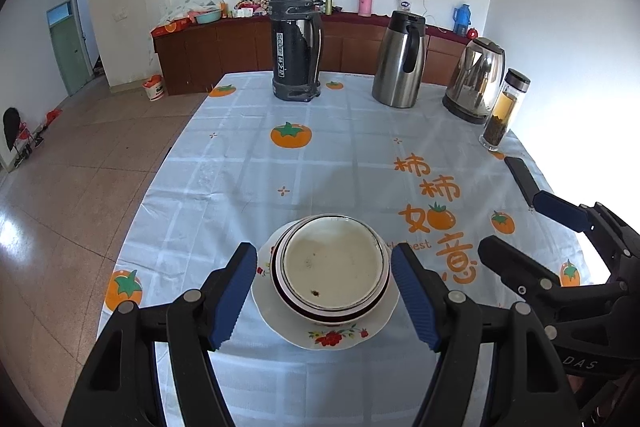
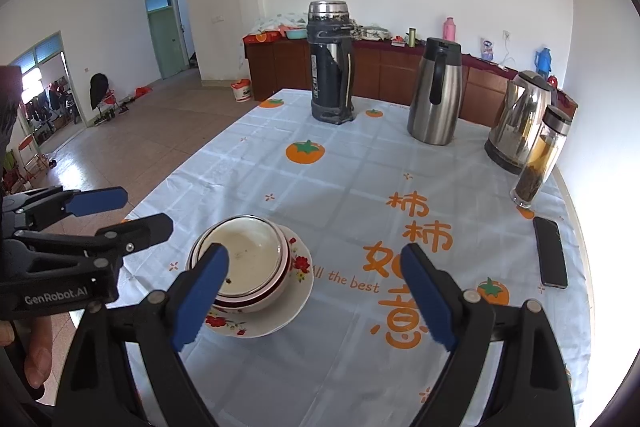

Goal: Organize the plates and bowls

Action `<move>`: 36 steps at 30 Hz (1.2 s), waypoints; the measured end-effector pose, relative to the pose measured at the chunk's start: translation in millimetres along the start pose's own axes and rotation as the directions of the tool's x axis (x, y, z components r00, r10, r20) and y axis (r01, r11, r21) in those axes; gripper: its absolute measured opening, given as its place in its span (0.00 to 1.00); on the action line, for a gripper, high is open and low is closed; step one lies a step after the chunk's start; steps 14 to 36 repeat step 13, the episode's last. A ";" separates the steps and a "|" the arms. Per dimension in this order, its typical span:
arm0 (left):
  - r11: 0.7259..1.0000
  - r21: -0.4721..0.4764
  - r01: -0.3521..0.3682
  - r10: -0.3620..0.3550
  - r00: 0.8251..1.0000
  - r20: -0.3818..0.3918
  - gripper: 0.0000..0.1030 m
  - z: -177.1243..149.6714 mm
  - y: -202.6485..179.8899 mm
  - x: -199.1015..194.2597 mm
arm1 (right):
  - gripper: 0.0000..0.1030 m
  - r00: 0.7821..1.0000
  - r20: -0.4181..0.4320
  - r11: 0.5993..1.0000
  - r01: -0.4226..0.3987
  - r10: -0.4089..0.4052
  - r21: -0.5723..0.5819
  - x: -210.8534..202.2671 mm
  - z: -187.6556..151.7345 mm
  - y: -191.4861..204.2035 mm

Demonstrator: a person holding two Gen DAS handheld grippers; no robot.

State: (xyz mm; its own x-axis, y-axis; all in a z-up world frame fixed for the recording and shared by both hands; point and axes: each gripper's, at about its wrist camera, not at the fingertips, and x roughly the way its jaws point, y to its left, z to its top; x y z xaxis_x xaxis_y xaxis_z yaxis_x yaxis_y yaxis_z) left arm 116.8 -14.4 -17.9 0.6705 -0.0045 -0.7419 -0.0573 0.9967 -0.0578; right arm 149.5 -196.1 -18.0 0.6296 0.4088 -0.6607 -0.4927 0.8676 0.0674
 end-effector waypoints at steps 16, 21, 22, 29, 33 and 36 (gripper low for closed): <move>1.000 0.006 -0.006 0.006 1.000 -0.006 0.76 1.2 0.2 9.6 | 0.87 1.000 -0.017 1.000 0.007 -0.007 0.010 12.6 -0.9 -3.9; 1.000 0.006 -0.006 0.006 1.000 -0.006 0.76 1.2 0.2 9.6 | 0.87 1.000 -0.017 1.000 0.007 -0.007 0.010 12.6 -0.9 -3.9; 1.000 0.006 -0.006 0.006 1.000 -0.006 0.76 1.2 0.2 9.6 | 0.87 1.000 -0.017 1.000 0.007 -0.007 0.010 12.6 -0.9 -3.9; 1.000 0.006 -0.006 0.006 1.000 -0.006 0.76 1.2 0.2 9.6 | 0.87 1.000 -0.017 1.000 0.007 -0.007 0.010 12.6 -0.9 -3.9; 1.000 0.006 -0.006 0.006 1.000 -0.006 0.76 1.2 0.2 9.6 | 0.87 1.000 -0.017 1.000 0.007 -0.007 0.010 12.6 -0.9 -3.9; 1.000 0.006 -0.006 0.006 1.000 -0.006 0.76 1.2 0.2 9.6 | 0.87 1.000 -0.017 1.000 0.007 -0.007 0.010 12.6 -0.9 -3.9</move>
